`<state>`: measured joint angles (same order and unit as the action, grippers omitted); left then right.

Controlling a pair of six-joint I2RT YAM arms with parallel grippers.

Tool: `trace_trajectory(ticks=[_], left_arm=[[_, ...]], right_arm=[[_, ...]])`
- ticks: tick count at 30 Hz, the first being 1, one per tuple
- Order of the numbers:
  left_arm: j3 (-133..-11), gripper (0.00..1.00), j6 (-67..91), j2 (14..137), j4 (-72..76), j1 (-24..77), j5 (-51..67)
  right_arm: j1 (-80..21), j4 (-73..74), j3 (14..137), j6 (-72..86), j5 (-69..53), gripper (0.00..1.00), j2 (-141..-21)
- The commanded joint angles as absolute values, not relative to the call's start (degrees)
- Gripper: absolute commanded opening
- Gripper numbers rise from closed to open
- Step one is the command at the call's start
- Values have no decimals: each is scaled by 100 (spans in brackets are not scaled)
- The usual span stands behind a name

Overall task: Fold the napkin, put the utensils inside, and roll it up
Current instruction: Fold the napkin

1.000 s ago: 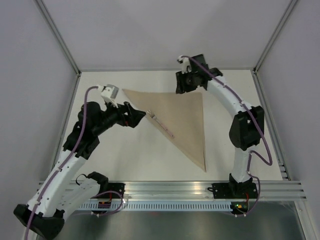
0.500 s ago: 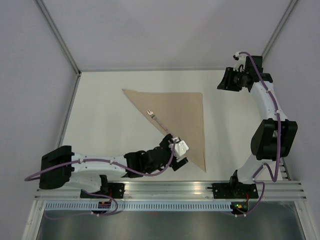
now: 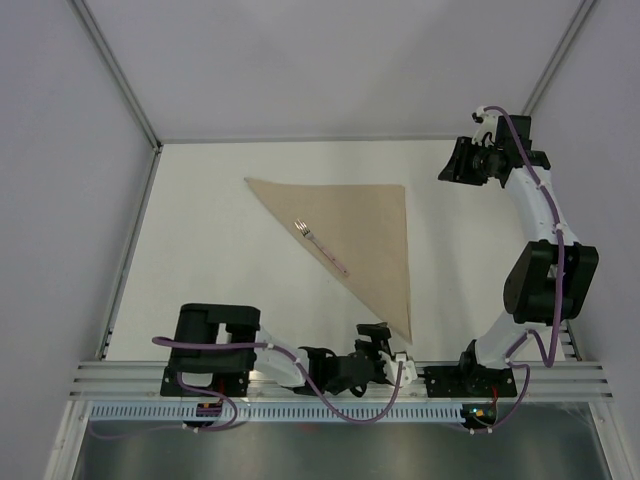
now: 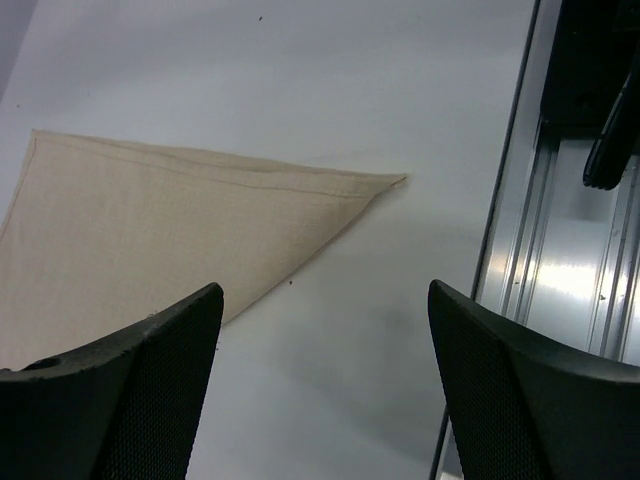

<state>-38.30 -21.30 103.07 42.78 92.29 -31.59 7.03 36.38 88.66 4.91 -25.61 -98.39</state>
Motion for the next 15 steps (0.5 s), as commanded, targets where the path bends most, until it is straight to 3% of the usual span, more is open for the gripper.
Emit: trace_trajectory(ticks=[1, 15], left_arm=[[-4236, 87, -2593, 10625, 5062, 9343, -3287], [-4684, 74, -2768, 11557, 5291, 9334, -3085]], right_arm=[[729, 3437, 8842, 554, -2602, 47, -9571], [738, 3393, 8798, 580, -2602, 46, -9510]])
